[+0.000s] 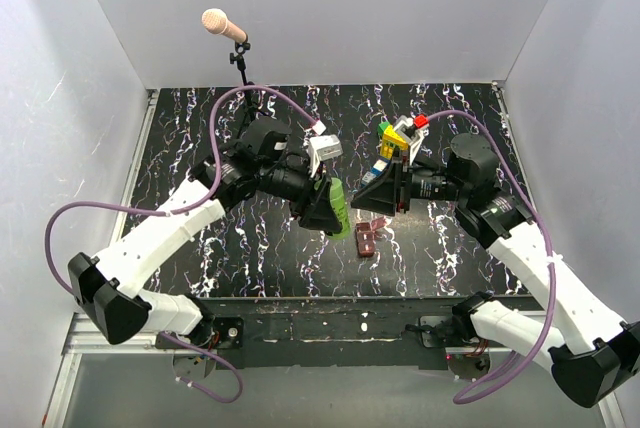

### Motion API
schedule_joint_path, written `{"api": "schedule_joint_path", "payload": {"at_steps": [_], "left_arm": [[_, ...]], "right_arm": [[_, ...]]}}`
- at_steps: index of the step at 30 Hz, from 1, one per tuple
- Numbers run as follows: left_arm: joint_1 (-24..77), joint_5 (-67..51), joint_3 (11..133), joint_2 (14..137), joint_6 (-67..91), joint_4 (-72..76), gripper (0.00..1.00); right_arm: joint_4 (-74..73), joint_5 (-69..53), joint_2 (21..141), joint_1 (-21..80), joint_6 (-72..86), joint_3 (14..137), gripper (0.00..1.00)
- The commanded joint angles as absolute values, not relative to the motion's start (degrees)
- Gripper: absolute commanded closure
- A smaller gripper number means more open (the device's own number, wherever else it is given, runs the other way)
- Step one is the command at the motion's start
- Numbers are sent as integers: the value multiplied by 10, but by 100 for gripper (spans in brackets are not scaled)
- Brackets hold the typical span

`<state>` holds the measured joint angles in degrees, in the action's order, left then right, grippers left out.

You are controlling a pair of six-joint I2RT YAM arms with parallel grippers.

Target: Sort the pills into containers

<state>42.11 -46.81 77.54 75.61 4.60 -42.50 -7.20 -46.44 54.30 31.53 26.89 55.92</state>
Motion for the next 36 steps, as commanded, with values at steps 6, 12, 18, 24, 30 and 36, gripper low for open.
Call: {"api": "schedule_joint_path", "payload": {"at_steps": [6,12,18,24,30,36], "left_arm": [[451,-503,815,776,23,-449,100],[476,-493,831,792,21,-453,100],[490,-479,842,807,25,-452,100],[496,-465,855,831,34,-453,100],[497,-446,869,844,44,-447,100],[504,-448,875,858,50,-439,100]], "right_arm": [[-40,-471,534,314,298,572,23],[-51,-453,552,314,308,582,20],[-12,-482,556,315,333,571,28],[-9,-484,556,319,337,562,33],[-29,-464,556,327,317,550,28],[10,-469,570,333,327,531,37]]}}
